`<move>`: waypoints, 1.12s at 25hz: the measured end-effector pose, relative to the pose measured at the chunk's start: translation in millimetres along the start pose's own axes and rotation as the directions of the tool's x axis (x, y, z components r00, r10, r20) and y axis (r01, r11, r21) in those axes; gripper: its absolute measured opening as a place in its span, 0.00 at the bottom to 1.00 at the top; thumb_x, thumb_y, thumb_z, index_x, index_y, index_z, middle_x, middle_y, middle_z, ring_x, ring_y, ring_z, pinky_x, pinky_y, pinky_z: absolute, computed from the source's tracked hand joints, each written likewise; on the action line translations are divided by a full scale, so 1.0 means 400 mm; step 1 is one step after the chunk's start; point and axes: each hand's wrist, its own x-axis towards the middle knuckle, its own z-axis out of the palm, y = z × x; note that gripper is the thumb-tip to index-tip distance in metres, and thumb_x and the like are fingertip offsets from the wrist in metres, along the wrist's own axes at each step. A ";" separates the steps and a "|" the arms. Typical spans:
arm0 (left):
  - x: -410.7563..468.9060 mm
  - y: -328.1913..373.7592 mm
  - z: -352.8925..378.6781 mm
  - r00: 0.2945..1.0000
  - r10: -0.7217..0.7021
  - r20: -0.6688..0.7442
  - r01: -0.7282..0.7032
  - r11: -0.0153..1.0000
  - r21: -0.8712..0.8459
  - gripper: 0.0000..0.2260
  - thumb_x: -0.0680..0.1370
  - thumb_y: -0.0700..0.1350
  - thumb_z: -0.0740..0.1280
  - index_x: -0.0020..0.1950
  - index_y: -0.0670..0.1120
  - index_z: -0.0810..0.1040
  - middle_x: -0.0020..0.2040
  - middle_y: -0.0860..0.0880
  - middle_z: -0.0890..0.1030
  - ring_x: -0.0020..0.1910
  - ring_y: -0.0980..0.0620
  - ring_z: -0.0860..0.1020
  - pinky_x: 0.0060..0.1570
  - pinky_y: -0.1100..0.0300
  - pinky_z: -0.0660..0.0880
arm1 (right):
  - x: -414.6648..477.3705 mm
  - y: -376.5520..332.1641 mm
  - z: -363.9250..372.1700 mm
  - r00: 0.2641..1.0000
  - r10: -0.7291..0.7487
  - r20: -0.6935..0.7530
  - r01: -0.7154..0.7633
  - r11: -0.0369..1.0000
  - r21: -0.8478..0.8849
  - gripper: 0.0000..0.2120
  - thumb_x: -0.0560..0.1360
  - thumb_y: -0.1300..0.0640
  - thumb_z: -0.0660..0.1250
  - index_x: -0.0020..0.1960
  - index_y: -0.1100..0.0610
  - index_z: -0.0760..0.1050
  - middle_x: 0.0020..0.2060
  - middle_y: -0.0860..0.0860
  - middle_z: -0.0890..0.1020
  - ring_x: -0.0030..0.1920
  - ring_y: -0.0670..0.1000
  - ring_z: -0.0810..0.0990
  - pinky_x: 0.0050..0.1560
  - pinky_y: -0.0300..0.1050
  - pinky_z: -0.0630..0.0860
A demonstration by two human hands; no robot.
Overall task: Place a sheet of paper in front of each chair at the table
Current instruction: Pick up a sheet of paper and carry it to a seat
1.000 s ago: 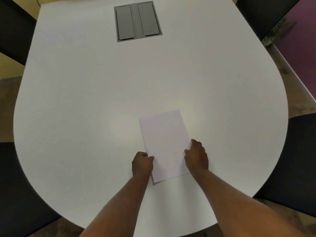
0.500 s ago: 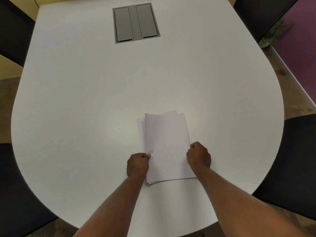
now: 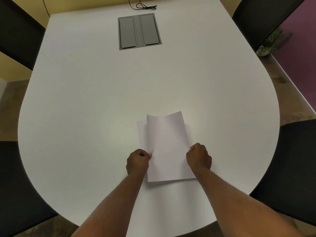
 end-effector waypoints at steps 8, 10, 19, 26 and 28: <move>-0.021 0.017 -0.052 0.994 0.106 0.023 -0.100 0.977 -0.190 0.07 0.73 0.43 0.76 0.39 0.46 0.80 0.37 0.49 0.82 0.39 0.50 0.78 0.38 0.60 0.71 | -0.023 -0.018 -0.047 0.998 0.021 -0.066 -0.013 0.992 0.125 0.04 0.77 0.57 0.63 0.48 0.52 0.76 0.49 0.51 0.80 0.43 0.54 0.76 0.57 0.52 0.73; -0.029 0.031 -0.076 0.992 0.122 0.012 -0.117 0.971 -0.209 0.08 0.73 0.43 0.76 0.38 0.47 0.79 0.37 0.49 0.82 0.38 0.50 0.78 0.39 0.60 0.71 | -0.029 -0.031 -0.069 0.998 0.023 -0.065 -0.012 0.985 0.172 0.03 0.76 0.57 0.63 0.47 0.52 0.76 0.45 0.50 0.81 0.43 0.54 0.76 0.58 0.52 0.74; -0.066 0.057 -0.273 0.975 0.178 -0.132 -0.209 0.936 -0.282 0.08 0.72 0.43 0.77 0.37 0.47 0.79 0.38 0.48 0.84 0.38 0.49 0.79 0.40 0.58 0.73 | -0.136 -0.163 -0.133 0.991 -0.122 -0.059 0.135 0.935 0.327 0.04 0.76 0.57 0.62 0.44 0.52 0.75 0.40 0.48 0.81 0.43 0.56 0.79 0.53 0.51 0.78; -0.062 0.027 -0.475 0.955 0.214 -0.208 -0.272 0.910 -0.312 0.08 0.72 0.43 0.78 0.37 0.47 0.80 0.38 0.50 0.82 0.38 0.51 0.78 0.38 0.61 0.72 | -0.272 -0.296 -0.113 0.980 -0.192 -0.050 0.195 0.886 0.420 0.04 0.72 0.55 0.61 0.40 0.51 0.73 0.36 0.46 0.81 0.41 0.56 0.80 0.48 0.51 0.80; -0.049 0.009 -0.528 0.950 0.223 -0.217 -0.285 0.904 -0.318 0.08 0.72 0.43 0.78 0.38 0.46 0.80 0.38 0.49 0.82 0.38 0.50 0.78 0.38 0.61 0.72 | -0.313 -0.329 -0.098 0.977 -0.208 -0.052 0.210 0.875 0.437 0.03 0.71 0.55 0.61 0.39 0.51 0.73 0.35 0.47 0.80 0.40 0.56 0.80 0.46 0.51 0.81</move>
